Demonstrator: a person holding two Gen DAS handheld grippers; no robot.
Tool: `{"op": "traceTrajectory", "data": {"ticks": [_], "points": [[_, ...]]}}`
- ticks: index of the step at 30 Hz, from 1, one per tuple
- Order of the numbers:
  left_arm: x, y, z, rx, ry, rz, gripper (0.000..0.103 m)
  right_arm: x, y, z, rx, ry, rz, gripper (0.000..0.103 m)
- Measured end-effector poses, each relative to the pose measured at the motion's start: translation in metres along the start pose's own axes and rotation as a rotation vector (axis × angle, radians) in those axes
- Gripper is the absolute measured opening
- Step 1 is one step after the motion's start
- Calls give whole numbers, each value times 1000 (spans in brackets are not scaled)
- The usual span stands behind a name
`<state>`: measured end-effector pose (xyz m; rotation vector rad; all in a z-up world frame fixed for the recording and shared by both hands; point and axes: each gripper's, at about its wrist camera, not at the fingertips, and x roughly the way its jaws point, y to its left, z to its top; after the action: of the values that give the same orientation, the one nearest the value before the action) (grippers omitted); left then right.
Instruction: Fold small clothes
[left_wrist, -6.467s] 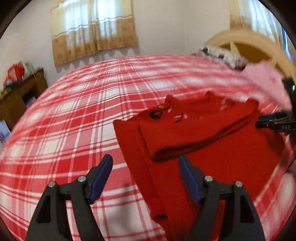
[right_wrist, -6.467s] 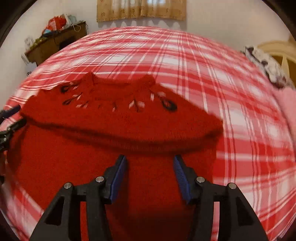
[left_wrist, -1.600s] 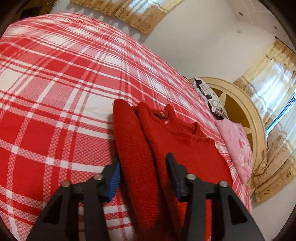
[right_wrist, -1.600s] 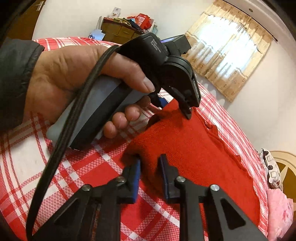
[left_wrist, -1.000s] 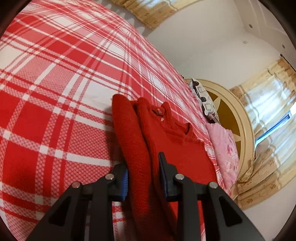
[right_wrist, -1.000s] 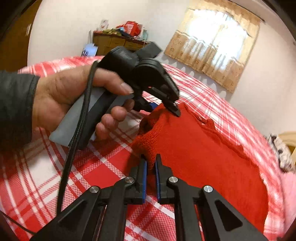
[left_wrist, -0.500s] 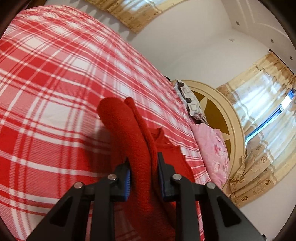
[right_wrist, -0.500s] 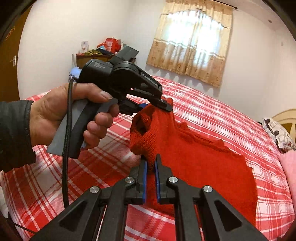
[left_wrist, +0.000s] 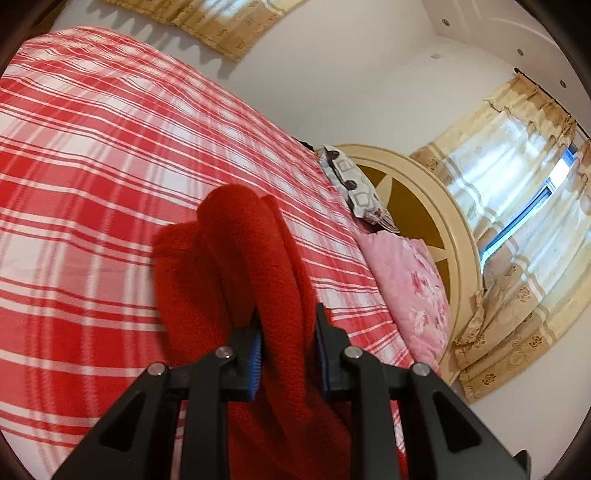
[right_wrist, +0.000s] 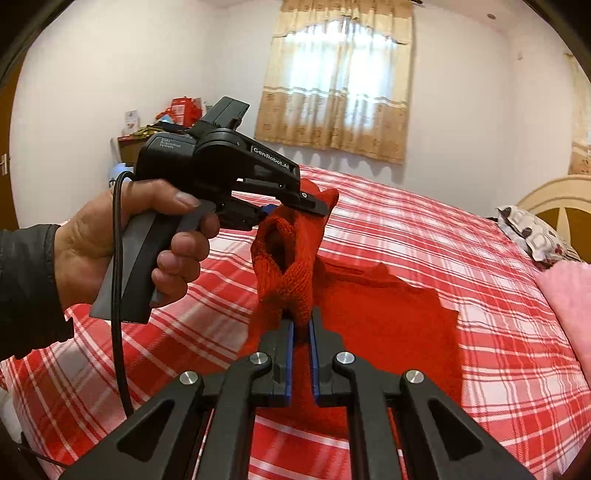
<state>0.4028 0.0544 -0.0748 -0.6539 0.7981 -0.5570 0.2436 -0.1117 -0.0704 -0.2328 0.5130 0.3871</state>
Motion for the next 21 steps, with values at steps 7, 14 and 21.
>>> {"op": "traceTrajectory", "data": {"ticks": [7, 14, 21], "points": [[35, -25, -2, 39, 46, -12, 25, -6, -31, -8, 50, 14, -31, 6], [69, -45, -9, 85, 106, -5, 25, -5, -60, -25, 120, 61, -45, 6], [97, -60, -17, 140, 170, 21, 25, -4, -85, -42, 198, 114, -42, 6]]}}
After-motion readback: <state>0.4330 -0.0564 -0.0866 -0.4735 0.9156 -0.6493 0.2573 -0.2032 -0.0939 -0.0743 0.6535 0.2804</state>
